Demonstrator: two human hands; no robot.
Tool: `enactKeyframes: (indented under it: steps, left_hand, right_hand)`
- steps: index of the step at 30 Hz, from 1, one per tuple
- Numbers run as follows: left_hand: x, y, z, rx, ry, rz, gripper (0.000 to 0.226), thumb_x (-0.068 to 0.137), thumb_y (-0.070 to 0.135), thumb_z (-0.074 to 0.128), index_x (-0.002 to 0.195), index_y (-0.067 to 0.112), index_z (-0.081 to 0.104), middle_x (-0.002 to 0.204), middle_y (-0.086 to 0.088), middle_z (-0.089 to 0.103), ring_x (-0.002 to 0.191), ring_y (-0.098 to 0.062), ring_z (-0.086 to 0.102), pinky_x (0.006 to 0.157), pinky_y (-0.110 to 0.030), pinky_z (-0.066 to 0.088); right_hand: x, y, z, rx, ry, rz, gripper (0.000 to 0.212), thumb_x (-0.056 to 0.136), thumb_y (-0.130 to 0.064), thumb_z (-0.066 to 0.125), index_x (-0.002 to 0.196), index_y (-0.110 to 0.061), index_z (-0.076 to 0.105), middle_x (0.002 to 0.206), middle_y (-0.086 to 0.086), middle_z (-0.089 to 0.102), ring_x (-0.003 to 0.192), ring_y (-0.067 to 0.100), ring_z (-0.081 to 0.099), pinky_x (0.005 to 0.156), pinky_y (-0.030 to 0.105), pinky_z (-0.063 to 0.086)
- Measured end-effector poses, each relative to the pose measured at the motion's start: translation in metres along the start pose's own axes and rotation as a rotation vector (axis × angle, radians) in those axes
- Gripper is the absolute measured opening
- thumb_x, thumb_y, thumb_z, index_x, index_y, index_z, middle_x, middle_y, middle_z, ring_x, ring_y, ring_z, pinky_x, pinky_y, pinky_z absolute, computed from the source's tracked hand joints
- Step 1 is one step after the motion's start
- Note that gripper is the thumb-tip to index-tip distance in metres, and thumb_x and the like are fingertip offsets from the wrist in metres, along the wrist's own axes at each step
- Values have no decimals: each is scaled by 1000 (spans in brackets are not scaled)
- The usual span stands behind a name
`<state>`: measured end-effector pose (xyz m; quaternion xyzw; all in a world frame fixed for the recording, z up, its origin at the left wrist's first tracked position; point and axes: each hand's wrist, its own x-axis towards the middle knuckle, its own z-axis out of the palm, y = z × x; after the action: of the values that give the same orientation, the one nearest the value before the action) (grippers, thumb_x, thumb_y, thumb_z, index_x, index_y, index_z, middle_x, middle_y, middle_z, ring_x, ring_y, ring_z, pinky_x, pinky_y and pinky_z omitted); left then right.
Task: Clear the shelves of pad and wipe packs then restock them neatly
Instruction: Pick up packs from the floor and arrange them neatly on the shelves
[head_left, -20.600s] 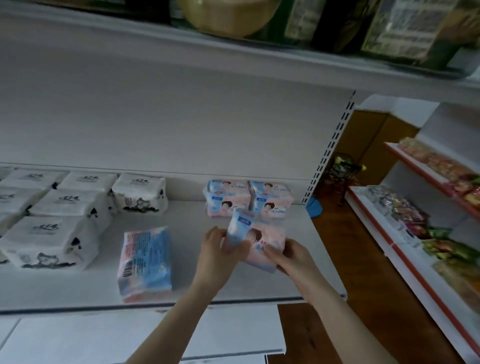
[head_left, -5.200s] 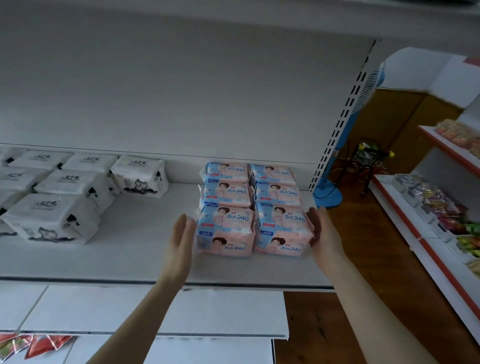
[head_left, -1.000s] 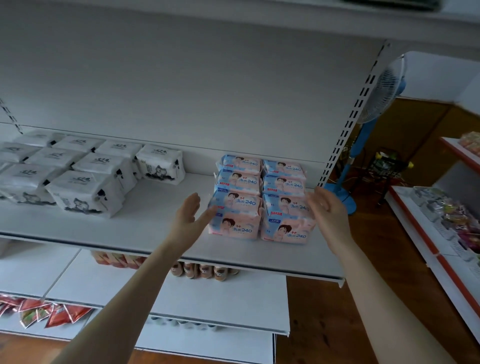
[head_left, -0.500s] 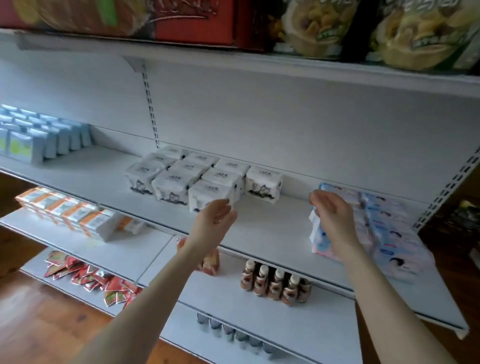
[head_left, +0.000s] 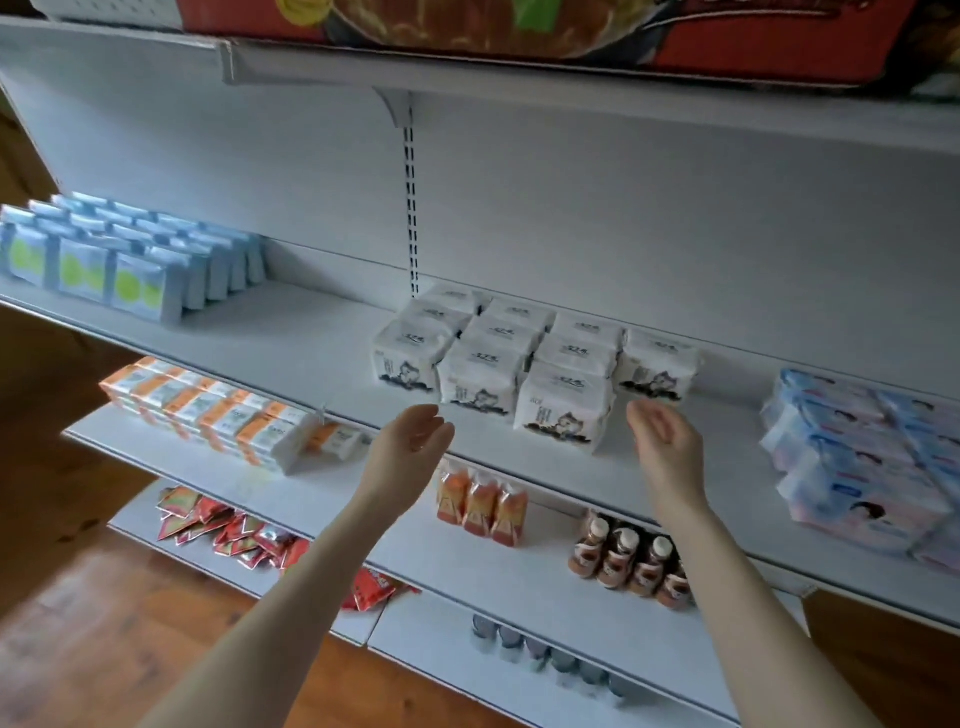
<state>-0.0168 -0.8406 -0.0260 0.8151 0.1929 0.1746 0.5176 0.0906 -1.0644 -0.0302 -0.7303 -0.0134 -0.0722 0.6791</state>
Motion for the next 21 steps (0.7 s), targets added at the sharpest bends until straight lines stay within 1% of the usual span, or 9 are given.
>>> enactKeyframes:
  steps: [4, 7, 8, 10, 15, 17, 19, 20, 21]
  left_hand:
    - [37, -13, -10, 14, 46, 3, 37, 92, 21, 58, 126, 7, 56, 119, -7, 64, 100, -10, 56, 85, -17, 38]
    - [68, -18, -16, 17, 88, 26, 34, 91, 19, 59, 122, 5, 59, 109, -3, 65, 96, -9, 57, 78, -6, 37]
    - [79, -19, -19, 17, 109, 37, 32, 91, 16, 60, 120, 4, 60, 103, -3, 65, 93, -9, 57, 72, -1, 36]
    - [101, -20, -24, 15, 179, 55, 27, 90, 13, 61, 115, 4, 63, 94, -4, 66, 87, -12, 58, 65, -4, 36]
    - [147, -30, -43, -38, 242, 97, 21, 90, 13, 60, 108, 4, 66, 87, -5, 68, 85, -19, 63, 77, -22, 42]
    - [166, -37, -52, -54, 255, 113, 21, 91, 14, 59, 109, 4, 66, 93, -7, 69, 87, -18, 63, 80, -24, 41]
    - [187, -45, -60, -73, 254, 109, 23, 93, 16, 56, 111, 5, 65, 98, -9, 68, 93, -21, 62, 82, -26, 41]
    - [197, -50, -64, -96, 240, 95, 26, 94, 18, 54, 114, 4, 64, 102, -10, 67, 98, -23, 61, 85, -27, 41]
    - [207, -54, -67, -126, 207, 75, 29, 96, 20, 52, 117, 3, 61, 108, -11, 66, 103, -24, 60, 88, -28, 40]
  right_hand:
    - [24, 9, 19, -49, 43, -8, 33, 96, -17, 51, 120, 5, 53, 116, 16, 58, 109, 20, 53, 82, 27, 40]
    - [44, 16, 35, -80, 80, 1, 38, 97, -17, 48, 114, 17, 47, 121, 32, 49, 116, 39, 46, 93, 44, 37]
    - [49, 19, 40, -79, 85, 10, 35, 98, -18, 47, 113, 14, 50, 116, 27, 53, 116, 37, 47, 89, 42, 38]
    - [59, 20, 48, -47, 88, 23, 28, 98, -20, 46, 117, -1, 55, 110, 8, 54, 116, 26, 50, 86, 29, 35]
    - [75, 19, 60, 16, 147, 68, 36, 98, -19, 46, 128, -1, 51, 120, 9, 53, 114, 17, 47, 93, 22, 33]
    - [79, 19, 63, 60, 129, 97, 46, 95, -36, 49, 131, -7, 51, 116, -3, 51, 110, 10, 46, 95, 22, 33]
    - [77, 25, 67, 87, 145, 187, 76, 74, -70, 56, 128, -17, 55, 123, -7, 57, 113, 14, 54, 101, 33, 40]
    - [78, 33, 66, 109, 147, 209, 80, 68, -76, 56, 126, -21, 57, 123, -3, 61, 112, 18, 58, 100, 40, 44]
    - [82, 44, 64, 137, 149, 241, 73, 72, -74, 55, 125, -23, 58, 120, 0, 64, 110, 20, 61, 98, 43, 46]
